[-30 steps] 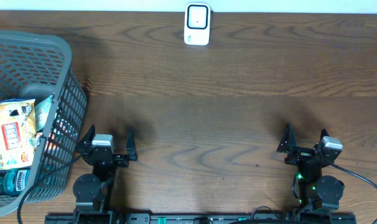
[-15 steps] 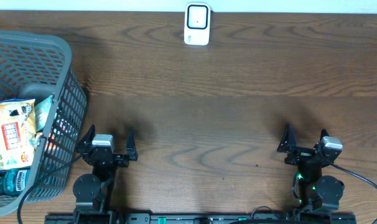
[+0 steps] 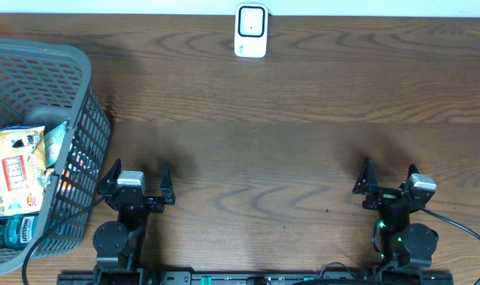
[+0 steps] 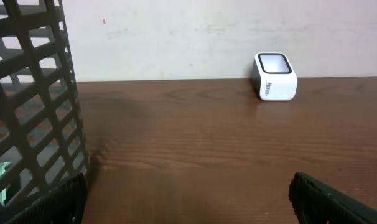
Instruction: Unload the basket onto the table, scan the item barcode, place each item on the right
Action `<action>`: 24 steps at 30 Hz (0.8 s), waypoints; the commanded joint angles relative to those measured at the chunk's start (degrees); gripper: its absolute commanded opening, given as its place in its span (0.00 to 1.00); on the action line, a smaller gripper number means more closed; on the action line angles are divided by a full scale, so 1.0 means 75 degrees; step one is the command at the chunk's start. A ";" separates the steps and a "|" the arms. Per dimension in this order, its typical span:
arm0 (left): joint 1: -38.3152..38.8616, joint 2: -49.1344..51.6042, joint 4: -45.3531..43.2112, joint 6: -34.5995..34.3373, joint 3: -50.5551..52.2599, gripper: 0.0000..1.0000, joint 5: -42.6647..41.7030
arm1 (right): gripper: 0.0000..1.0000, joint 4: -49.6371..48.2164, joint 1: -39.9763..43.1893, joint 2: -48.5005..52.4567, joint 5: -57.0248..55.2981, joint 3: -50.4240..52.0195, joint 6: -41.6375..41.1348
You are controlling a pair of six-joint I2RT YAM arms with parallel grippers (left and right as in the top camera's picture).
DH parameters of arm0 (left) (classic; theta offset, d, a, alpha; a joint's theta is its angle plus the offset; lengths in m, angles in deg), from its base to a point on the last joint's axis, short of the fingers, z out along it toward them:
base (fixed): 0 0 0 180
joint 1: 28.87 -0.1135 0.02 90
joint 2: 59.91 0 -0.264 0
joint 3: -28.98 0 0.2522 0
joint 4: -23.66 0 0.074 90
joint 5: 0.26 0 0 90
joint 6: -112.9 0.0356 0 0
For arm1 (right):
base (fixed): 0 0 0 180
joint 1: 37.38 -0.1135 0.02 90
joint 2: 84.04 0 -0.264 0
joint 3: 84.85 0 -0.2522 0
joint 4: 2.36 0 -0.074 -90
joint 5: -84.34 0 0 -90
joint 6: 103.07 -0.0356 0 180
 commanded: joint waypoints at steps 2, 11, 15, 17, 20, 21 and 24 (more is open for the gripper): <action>0.0020 -0.0003 0.0213 0.0079 0.0157 1.00 -0.0050 | 0.99 0.0032 -0.0035 -0.0015 -0.0067 0.0009 -0.0085; 0.0017 -0.0003 0.0213 0.0079 0.0157 1.00 -0.0050 | 0.99 0.0032 -0.0035 -0.0015 -0.0067 0.0009 -0.0082; 0.0017 -0.0003 0.0213 0.0079 0.0157 1.00 -0.0050 | 0.99 0.0032 -0.0035 -0.0015 -0.0067 0.0009 -0.0082; 0.0017 -0.0003 0.0195 0.0079 0.0157 1.00 -0.0050 | 0.99 0.0032 -0.0035 -0.0015 -0.0067 0.0009 -0.0082; 0.0020 -0.0003 0.0189 0.0073 0.0157 1.00 -0.0122 | 0.99 0.0032 -0.0035 -0.0015 -0.0067 0.0009 -0.0082; 0.0020 -0.0003 0.0184 0.0073 0.0157 1.00 -0.0149 | 0.99 0.0032 -0.0035 -0.0015 -0.0067 0.0009 -0.0085; 0.0020 -0.0003 -0.0020 -0.0163 0.0154 1.00 -0.0551 | 0.99 0.0032 -0.0035 -0.0015 -0.0067 0.0009 -0.0082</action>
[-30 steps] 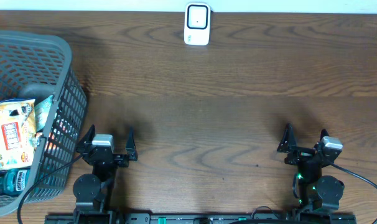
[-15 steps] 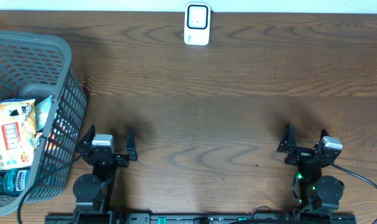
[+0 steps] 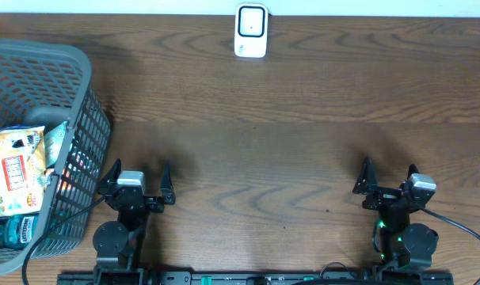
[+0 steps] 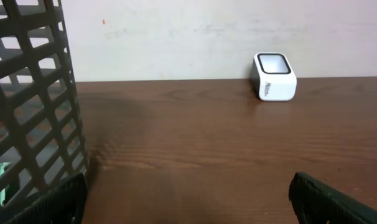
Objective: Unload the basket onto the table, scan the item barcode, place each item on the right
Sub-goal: 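Reach the left gripper into the grey basket toward the green tin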
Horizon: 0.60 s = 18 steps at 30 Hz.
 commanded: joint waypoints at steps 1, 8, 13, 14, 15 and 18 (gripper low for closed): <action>0.0020 -0.0003 -0.0137 -0.0201 0.0154 1.00 -0.0807 | 0.99 0.0032 -0.0035 -0.0015 -0.0067 0.0009 -0.0082; 0.0020 -0.0003 -0.0510 -0.1341 -0.0321 1.00 -0.1597 | 0.99 0.0032 -0.0035 -0.0015 -0.0067 0.0009 -0.0082; 0.0020 0.0160 -0.0475 -0.1562 -0.0898 1.00 -0.2122 | 0.99 0.0032 -0.0035 -0.0015 -0.0067 0.0009 -0.0082; 0.0020 0.0251 -0.0475 -0.1626 -0.1029 1.00 -0.2194 | 0.99 0.0032 -0.0035 -0.0015 -0.0067 0.0009 -0.0082; 0.0020 0.0361 -0.0475 -0.1647 -0.1172 1.00 -0.2308 | 0.99 0.0032 -0.0035 -0.0015 -0.0067 0.0009 -0.0085; 0.0020 0.0854 -0.0472 -0.1714 -0.1655 1.00 -0.2684 | 0.99 0.0032 -0.0035 -0.0015 -0.0067 0.0009 -0.0082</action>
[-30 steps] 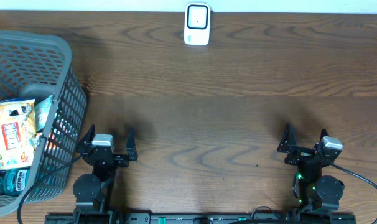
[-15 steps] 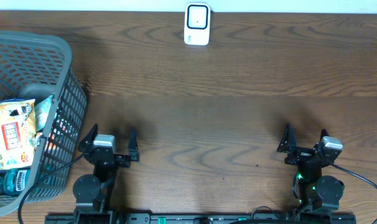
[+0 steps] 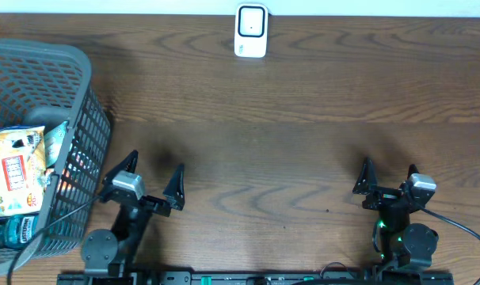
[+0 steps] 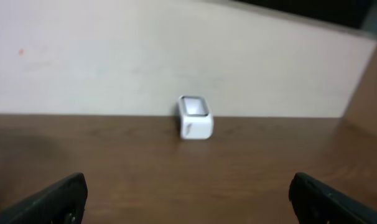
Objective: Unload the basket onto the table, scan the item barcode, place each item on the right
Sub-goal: 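Reach the left gripper into the grey basket toward the green tin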
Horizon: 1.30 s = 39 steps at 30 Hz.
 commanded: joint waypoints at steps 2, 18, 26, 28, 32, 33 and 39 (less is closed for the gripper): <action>0.0017 0.0819 0.0000 -0.0452 -0.0886 1.00 -0.0737 | 0.99 0.0035 -0.0035 -0.0015 -0.0064 0.0009 -0.0082; 0.0009 0.5659 0.4086 -0.0644 -0.6953 1.00 -0.1798 | 0.99 0.0035 -0.0035 -0.0015 -0.0064 0.0009 -0.0082; -0.0079 0.6577 0.4427 -0.0731 -0.7283 1.00 -0.2253 | 0.99 0.0035 -0.0035 -0.0015 -0.0064 0.0009 -0.0082; -0.0294 0.6799 0.4540 -0.1256 -0.7536 1.00 -0.1504 | 0.99 0.0035 -0.0035 -0.0015 -0.0064 0.0009 -0.0082; -0.1026 0.7329 0.5077 -0.2066 -0.8428 1.00 -0.0323 | 0.99 0.0035 -0.0035 -0.0015 -0.0064 0.0009 -0.0082; -0.1250 0.7478 0.5246 -0.2072 -0.8719 1.00 -0.0306 | 0.99 0.0035 -0.0035 -0.0015 -0.0064 0.0009 -0.0082; -0.2646 0.8411 0.6636 -0.2259 -1.0710 1.00 0.0020 | 0.99 0.0035 -0.0035 -0.0015 -0.0064 0.0009 -0.0082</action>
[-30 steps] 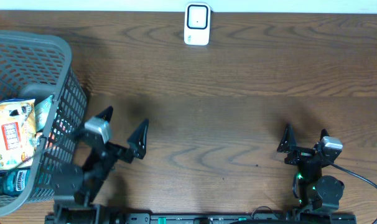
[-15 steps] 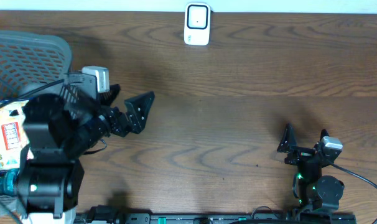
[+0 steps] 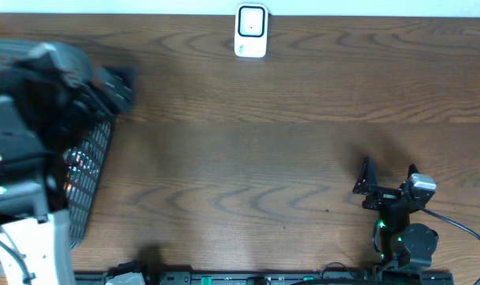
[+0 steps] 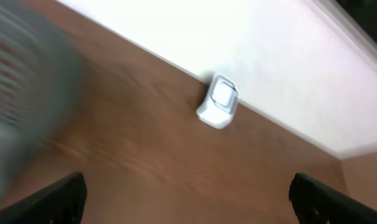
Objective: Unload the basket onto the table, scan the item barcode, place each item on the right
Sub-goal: 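Reach the left gripper into the grey basket toward the green tin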
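Observation:
The white barcode scanner (image 3: 250, 30) stands at the table's far edge, also seen as the scanner (image 4: 218, 103) in the left wrist view. My left gripper (image 3: 113, 85) is raised high over the grey mesh basket (image 3: 93, 158), blurred and large in the overhead view. It is open, and its dark fingertips (image 4: 61, 199) stand wide apart with nothing between them. The arm hides the items in the basket. My right gripper (image 3: 389, 178) sits open at the near right.
The basket fills the table's left side and shows as a grey blur (image 4: 20, 68) in the left wrist view. A pale wall (image 4: 269, 56) runs behind the scanner. Bare brown tabletop (image 3: 264, 158) lies between the basket and the right arm.
My left arm has risen from low at the near left to high over the basket, and its camera now looks down on the scanner. The right arm has not moved.
Both grippers first rested open at the near edge, the left beside the basket, and stayed so at the second moment. Then the left gripper was lifted a little and turned right. Now it hangs open high above the basket.

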Action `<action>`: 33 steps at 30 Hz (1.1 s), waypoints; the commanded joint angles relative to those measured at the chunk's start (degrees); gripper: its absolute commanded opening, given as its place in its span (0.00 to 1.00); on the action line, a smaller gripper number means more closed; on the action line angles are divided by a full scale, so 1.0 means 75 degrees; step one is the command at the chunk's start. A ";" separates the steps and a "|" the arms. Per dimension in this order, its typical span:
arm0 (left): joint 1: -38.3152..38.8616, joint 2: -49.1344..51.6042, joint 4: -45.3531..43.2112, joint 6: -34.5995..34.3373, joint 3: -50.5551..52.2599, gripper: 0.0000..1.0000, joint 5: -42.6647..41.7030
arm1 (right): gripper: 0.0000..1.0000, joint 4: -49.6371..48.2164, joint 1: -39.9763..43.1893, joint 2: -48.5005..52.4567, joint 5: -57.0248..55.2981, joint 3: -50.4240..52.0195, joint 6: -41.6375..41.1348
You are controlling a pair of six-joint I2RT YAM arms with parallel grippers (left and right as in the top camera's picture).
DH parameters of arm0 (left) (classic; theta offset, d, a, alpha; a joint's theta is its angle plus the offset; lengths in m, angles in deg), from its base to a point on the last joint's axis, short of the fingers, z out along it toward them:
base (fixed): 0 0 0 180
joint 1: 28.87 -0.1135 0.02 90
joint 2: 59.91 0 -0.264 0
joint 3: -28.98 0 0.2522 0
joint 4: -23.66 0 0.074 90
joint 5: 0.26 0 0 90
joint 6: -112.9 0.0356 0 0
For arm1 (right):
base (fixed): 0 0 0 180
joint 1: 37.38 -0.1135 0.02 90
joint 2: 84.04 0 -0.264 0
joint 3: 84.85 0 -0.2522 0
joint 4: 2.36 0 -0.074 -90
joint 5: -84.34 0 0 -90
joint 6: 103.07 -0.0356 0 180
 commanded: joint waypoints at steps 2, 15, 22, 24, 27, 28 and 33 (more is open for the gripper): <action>-0.1000 0.0667 0.0868 -0.0813 -0.1364 1.00 0.1311 | 0.99 0.0032 -0.0035 -0.0017 -0.0064 0.0009 -0.0082; -0.3459 0.3485 0.3232 -0.0947 -0.1696 1.00 0.1559 | 0.99 0.0032 -0.0035 -0.0017 -0.0064 0.0009 -0.0079; -0.3413 0.4841 0.3203 -0.0096 -0.1198 0.98 0.1495 | 0.99 0.0032 -0.0035 -0.0017 -0.0064 0.0009 -0.0079; -0.3360 0.5129 0.3054 0.0070 -0.1029 0.97 0.1288 | 0.99 0.0032 -0.0035 -0.0017 -0.0064 0.0009 -0.0082; -0.3346 0.5403 0.2675 0.0245 -0.0682 0.95 0.1131 | 0.99 0.0032 -0.0035 -0.0017 -0.0064 0.0009 -0.0082; -0.3346 0.5470 0.2498 0.0364 -0.0551 0.95 0.1131 | 0.99 0.0032 -0.0035 -0.0017 -0.0064 0.0009 -0.0082; -0.3343 0.5604 0.1559 0.0898 0.0154 0.95 0.0988 | 0.99 0.0032 -0.0035 -0.0017 -0.0064 0.0009 -0.0079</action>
